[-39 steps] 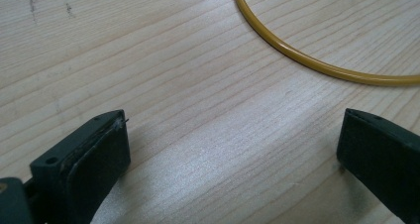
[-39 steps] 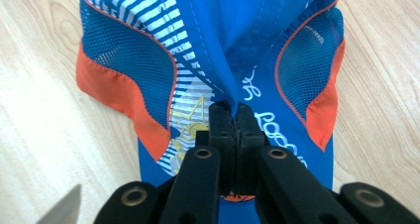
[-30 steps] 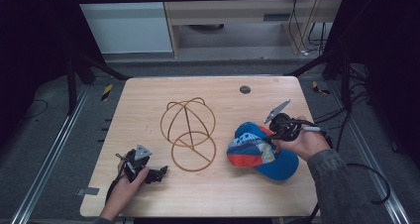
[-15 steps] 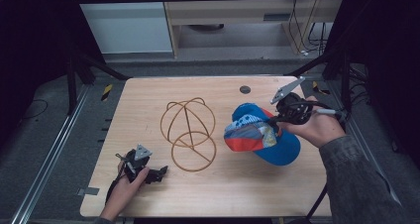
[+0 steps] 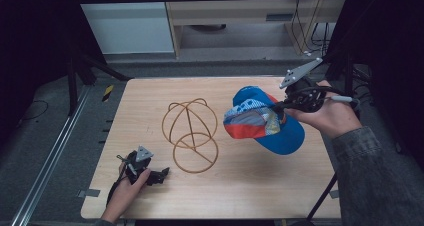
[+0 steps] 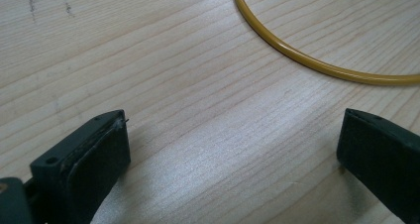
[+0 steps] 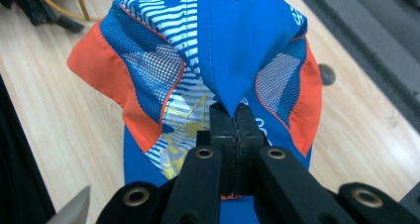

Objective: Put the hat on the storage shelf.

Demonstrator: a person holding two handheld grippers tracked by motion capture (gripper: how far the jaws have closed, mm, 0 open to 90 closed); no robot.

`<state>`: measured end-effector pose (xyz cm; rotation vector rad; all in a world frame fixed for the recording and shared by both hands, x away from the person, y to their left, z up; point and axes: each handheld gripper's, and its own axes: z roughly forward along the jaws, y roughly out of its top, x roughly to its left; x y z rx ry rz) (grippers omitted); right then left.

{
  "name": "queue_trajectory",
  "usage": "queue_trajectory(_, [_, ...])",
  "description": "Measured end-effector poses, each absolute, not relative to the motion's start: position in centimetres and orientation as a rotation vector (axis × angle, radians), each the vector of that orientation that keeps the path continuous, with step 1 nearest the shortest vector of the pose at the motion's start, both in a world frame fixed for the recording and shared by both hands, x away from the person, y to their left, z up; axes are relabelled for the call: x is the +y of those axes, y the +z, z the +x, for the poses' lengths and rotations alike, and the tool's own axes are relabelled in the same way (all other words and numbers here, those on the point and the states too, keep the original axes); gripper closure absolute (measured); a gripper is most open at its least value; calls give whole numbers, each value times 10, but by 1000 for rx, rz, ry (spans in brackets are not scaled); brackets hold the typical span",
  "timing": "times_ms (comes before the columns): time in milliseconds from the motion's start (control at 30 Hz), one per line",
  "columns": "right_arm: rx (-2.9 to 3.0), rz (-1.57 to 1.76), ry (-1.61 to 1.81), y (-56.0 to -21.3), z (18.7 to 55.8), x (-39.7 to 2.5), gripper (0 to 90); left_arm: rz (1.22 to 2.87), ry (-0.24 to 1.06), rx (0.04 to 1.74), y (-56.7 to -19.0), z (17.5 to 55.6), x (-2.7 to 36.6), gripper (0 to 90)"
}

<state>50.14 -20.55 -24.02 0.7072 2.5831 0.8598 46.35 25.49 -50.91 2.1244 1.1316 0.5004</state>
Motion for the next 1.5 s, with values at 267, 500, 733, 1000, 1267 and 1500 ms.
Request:
queue_trajectory(267, [2524,650,923,-211,494,-195,900,2123,498,1134,-509,463,255,0])
queue_trajectory(500, [2495,611,960,-199,494,-181,900,2124,496,1133,-509,463,255,0])
queue_trajectory(733, [2470,589,980,-190,493,-172,900,2124,496,1134,-509,463,255,0])
queue_trajectory(1000, [2443,540,1014,-180,495,-153,900,2122,496,1135,-509,463,255,0])
queue_trajectory(1267, [2435,500,1042,-177,497,-133,900,2123,498,1133,-509,463,255,0])
queue_trajectory(1500, [2440,479,1055,-179,500,-116,900,2123,498,1133,-509,463,255,0])
